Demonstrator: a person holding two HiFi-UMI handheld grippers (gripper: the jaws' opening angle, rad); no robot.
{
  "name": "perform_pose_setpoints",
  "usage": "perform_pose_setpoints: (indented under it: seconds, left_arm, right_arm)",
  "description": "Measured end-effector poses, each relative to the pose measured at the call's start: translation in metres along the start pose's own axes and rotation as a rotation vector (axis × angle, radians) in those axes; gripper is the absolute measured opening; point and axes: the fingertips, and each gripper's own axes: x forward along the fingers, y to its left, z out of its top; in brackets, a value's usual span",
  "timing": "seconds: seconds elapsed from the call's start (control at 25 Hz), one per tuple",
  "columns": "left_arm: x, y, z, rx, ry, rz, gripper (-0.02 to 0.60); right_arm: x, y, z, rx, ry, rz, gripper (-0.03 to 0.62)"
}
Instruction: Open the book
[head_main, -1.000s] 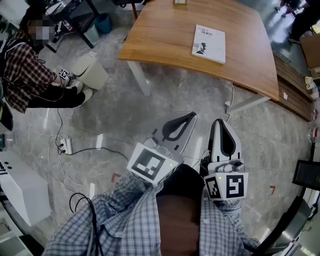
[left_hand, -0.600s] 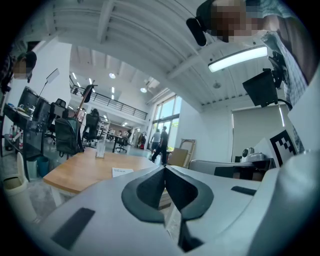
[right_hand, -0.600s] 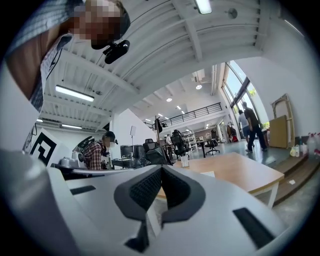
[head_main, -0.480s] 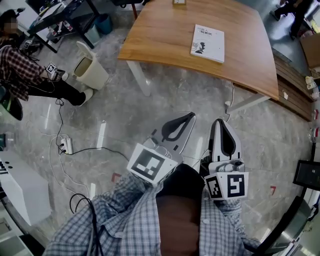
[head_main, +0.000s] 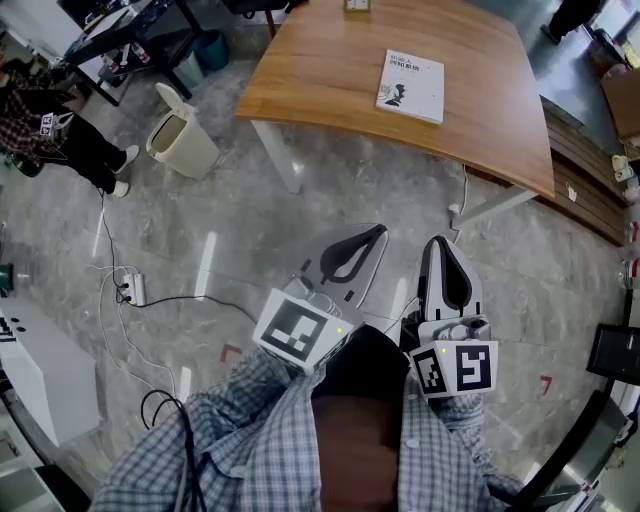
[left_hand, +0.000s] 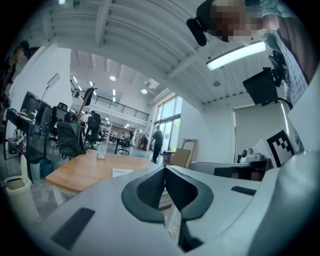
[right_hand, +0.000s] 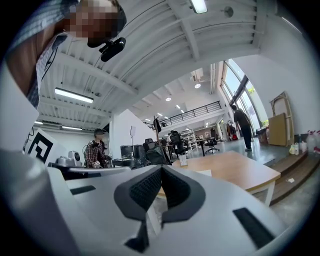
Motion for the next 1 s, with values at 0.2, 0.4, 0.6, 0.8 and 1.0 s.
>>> perform_pose_setpoints:
  seconds: [0.2, 0.4, 0.6, 0.8, 1.0]
  left_arm:
    - [-0.002, -0.012, -0.005, -0.011, -0.005, 0.008, 0.008]
    - [0.004, -0.018, -0.010, -0.011, -0.008, 0.010, 0.008]
    - [0.019, -0.008, -0.016, -0.014, -0.002, 0.019, 0.008]
    - [0.045, 0.013, -0.019, -0.011, -0.001, 0.019, 0.008]
    - [0.083, 0.045, -0.016, -0.015, 0.013, 0.015, 0.008]
  right_arm:
    - [-0.013, -0.004, -0.003, -0.016, 0.017, 0.008, 0.018]
    - [-0.014, -0.015, -0.007, -0.013, 0.033, 0.000, 0.018]
    - [-0.005, -0.026, -0.011, -0.018, 0.040, -0.012, 0.018]
    - [0.020, -0.042, -0.017, -0.017, 0.048, -0.020, 0.018]
    - [0.062, -0.063, -0.013, -0.005, 0.046, -0.030, 0.018]
